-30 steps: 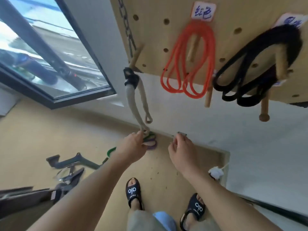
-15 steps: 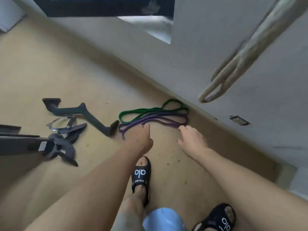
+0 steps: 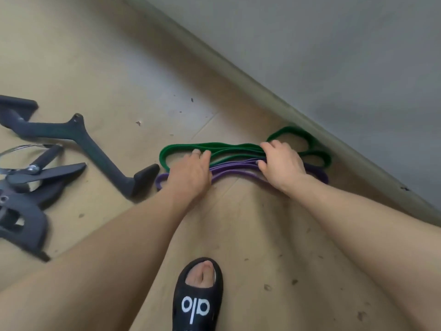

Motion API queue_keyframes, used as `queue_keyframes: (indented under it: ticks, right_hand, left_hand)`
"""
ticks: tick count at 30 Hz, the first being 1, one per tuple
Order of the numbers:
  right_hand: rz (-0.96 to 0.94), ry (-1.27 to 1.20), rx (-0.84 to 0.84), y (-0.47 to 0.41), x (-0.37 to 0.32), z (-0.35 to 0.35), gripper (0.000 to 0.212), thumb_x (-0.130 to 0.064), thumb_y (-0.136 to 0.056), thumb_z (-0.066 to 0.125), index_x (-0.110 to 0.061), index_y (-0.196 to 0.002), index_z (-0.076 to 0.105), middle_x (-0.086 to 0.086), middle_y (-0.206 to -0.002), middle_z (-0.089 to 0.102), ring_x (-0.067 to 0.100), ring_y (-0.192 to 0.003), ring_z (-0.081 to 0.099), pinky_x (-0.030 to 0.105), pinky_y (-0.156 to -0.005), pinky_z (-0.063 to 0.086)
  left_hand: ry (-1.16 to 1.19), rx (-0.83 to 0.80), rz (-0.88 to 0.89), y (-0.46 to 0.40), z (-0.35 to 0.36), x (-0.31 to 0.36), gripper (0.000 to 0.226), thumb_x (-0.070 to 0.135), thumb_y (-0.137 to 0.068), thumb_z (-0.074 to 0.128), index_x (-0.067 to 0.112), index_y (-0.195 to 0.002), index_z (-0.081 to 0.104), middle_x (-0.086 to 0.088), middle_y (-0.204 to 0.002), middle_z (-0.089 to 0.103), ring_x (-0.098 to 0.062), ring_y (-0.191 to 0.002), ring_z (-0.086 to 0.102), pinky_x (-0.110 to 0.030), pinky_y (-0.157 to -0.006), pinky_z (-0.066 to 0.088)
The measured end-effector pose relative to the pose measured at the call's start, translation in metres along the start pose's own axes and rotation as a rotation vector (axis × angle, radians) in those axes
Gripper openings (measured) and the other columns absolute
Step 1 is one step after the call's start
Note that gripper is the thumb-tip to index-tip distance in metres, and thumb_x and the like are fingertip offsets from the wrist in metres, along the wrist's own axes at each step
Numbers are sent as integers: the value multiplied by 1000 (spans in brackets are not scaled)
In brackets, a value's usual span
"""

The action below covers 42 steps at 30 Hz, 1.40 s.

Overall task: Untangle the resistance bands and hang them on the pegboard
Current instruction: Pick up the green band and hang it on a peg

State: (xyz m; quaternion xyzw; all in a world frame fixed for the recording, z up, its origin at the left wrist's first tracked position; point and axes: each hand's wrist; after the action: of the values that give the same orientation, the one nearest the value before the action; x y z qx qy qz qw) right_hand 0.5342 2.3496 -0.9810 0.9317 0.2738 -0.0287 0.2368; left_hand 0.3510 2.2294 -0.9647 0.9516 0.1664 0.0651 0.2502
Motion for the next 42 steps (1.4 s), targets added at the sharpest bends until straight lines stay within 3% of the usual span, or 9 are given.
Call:
queue_keyframes:
  ticks: [5,9,15,18,22,27,33,38,42]
  right_hand:
    - [-136,60,-63,-67,5,28,59,-40,-101,57,-18,-153,39,10,-149,50,33,-137,44,46,-109,38]
    - [-223,195,-61,-90,7,51,53,-50,-100,52,-22,-145,46,6,-139,57,30,-130,50,46,-112,32]
    - [-346,404,23,-102,1,49,25,-35,-106,43,-19,-113,60,4,-110,71,28,-100,64,41,-95,33]
    - [-433,457,6,-97,-2,45,22,-19,-106,41,-15,-118,59,7,-116,70,32,-105,67,38,-80,32]
    - [-480,453,19,-80,-4,28,21,-6,-103,40,-10,-117,57,9,-111,67,35,-100,67,39,-65,34]
    - [-498,289,335,-30,0,-9,28,7,-67,80,-5,-83,60,12,-69,58,33,-51,59,30,-42,25]
    - [-371,157,549,68,-28,-116,28,-1,-74,84,-8,-83,59,7,-69,57,28,-51,56,28,-45,17]
    - [-286,0,581,180,-47,-227,21,-3,-84,77,-9,-89,58,6,-73,58,28,-58,61,34,-39,36]
    - [-190,-162,549,279,-65,-316,12,-12,-90,69,-8,-93,58,7,-77,60,31,-65,62,41,-44,47]
  left_hand:
    - [-68,75,101,-74,24,8,53,39,-103,48,14,-149,35,-14,-144,50,-35,-130,51,-45,-106,41]
    - [-137,51,140,-113,45,23,62,47,-102,49,17,-153,31,-10,-153,46,-31,-141,42,-46,-117,31]
    - [-186,60,137,-133,60,36,38,38,-104,52,14,-133,47,-11,-135,54,-32,-121,57,-43,-93,45]
    - [-230,30,189,-133,58,36,27,27,-106,48,15,-130,48,-9,-127,57,-32,-117,61,-38,-77,42]
    - [-97,14,189,-117,44,33,22,28,-106,45,15,-124,48,-12,-115,62,-37,-103,65,-40,-74,48]
    - [-68,155,183,-65,-25,42,17,22,-102,48,13,-115,41,-10,-97,63,-33,-78,55,-39,-61,38]
    - [-88,242,138,46,-146,69,17,15,-101,44,16,-98,27,-1,-85,44,-24,-63,41,-32,-47,19]
    - [-43,296,179,157,-257,86,17,21,-102,47,19,-99,31,3,-84,43,-12,-49,29,-26,-43,14]
    - [-38,319,285,251,-340,107,19,25,-101,58,16,-109,44,2,-85,49,-20,-62,54,-25,-48,29]
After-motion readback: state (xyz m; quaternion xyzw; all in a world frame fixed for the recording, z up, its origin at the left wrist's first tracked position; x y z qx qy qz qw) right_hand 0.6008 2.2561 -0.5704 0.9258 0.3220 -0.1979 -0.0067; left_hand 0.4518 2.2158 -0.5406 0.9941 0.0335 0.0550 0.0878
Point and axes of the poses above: each hand's wrist, its own y-axis away from the middle knuckle, its own z-axis out of the palm, x = y × z
